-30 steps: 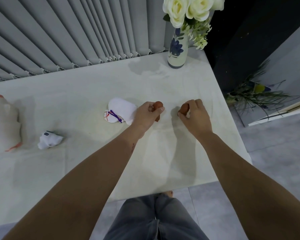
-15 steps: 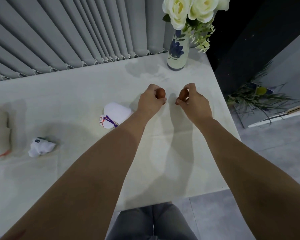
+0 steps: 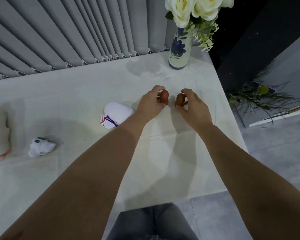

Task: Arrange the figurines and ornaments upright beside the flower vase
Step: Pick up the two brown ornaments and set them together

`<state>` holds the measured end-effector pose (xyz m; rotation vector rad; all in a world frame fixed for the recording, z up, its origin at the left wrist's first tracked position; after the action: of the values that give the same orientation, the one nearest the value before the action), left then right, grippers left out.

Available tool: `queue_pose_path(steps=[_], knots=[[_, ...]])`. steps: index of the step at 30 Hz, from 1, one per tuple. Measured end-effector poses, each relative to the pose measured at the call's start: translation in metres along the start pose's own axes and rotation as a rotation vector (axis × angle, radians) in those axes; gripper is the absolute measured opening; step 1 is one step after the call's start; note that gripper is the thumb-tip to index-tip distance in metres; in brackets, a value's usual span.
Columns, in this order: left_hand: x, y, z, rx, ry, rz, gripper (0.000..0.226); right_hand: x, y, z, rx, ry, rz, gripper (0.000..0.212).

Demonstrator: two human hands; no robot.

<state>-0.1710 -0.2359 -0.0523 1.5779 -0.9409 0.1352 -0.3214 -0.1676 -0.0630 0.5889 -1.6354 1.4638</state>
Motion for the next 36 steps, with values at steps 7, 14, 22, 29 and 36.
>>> queue_pose_path(steps=[7,14,22,29,36], knots=[[0.003,0.0,-0.002,-0.007,-0.021,0.001,0.042,0.003,-0.005,-0.002,0.05,0.012,-0.01,0.038],[0.0,0.006,-0.003,-0.017,0.041,0.048,0.037,0.006,-0.009,0.008,0.01,0.038,0.0,0.03],[-0.007,0.009,-0.003,-0.083,0.052,0.13,0.032,0.001,-0.009,0.009,-0.01,-0.029,-0.065,0.032],[-0.004,0.007,0.0,-0.064,0.086,0.154,0.032,0.003,-0.013,0.01,0.014,-0.047,-0.1,0.035],[-0.005,0.006,0.001,-0.069,0.076,0.203,0.037,0.004,-0.012,0.01,0.004,-0.037,-0.093,0.038]])
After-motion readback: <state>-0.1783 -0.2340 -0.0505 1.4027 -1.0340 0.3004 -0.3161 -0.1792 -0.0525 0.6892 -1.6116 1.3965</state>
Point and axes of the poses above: each hand's wrist, its own z-axis towards the middle knuckle, its own x-axis out of the back of the hand, y = z × x, the point moved 9 cm from there along z, towards the middle knuckle, and after that the axes turned 2 degrees about z, right-handed, at the moved point
